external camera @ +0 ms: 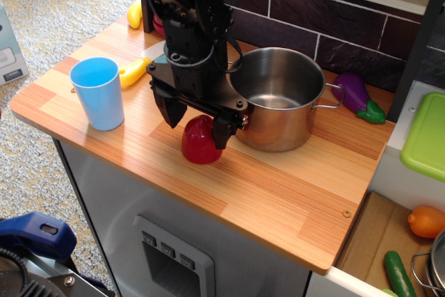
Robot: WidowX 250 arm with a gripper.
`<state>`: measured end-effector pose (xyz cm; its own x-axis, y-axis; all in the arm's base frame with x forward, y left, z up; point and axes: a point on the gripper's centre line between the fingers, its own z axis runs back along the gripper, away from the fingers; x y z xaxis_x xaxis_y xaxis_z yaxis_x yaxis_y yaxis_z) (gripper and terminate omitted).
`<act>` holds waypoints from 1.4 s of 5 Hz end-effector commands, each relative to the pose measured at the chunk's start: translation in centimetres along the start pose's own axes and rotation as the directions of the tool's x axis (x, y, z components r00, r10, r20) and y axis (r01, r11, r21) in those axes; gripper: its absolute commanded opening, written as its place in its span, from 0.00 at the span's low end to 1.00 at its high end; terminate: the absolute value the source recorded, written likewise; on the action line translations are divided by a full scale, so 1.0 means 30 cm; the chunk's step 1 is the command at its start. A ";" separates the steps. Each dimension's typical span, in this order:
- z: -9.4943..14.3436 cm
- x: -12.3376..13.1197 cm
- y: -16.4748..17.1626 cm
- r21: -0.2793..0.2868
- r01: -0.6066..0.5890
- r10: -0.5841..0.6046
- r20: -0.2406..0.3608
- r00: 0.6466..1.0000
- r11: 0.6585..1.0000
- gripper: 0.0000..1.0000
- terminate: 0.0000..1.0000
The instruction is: Put sweet potato in pot
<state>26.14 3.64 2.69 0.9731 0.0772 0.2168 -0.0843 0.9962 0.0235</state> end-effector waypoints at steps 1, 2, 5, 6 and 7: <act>-0.037 0.009 -0.003 -0.014 -0.013 0.013 0.025 1.000 1.000 1.00 0.00; -0.032 0.003 -0.013 -0.005 -0.023 0.023 0.011 1.000 1.000 0.00 0.00; 0.286 0.098 -0.023 0.211 0.035 -0.024 -0.052 0.998 0.977 0.00 0.00; 0.350 0.167 -0.065 0.251 0.078 -0.073 -0.030 0.997 0.965 0.00 0.00; 0.346 0.240 -0.112 0.214 0.145 -0.154 0.027 0.988 0.966 0.00 0.00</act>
<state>31.16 -0.35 13.06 0.9769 -0.0782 0.1988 0.0298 0.9713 0.2358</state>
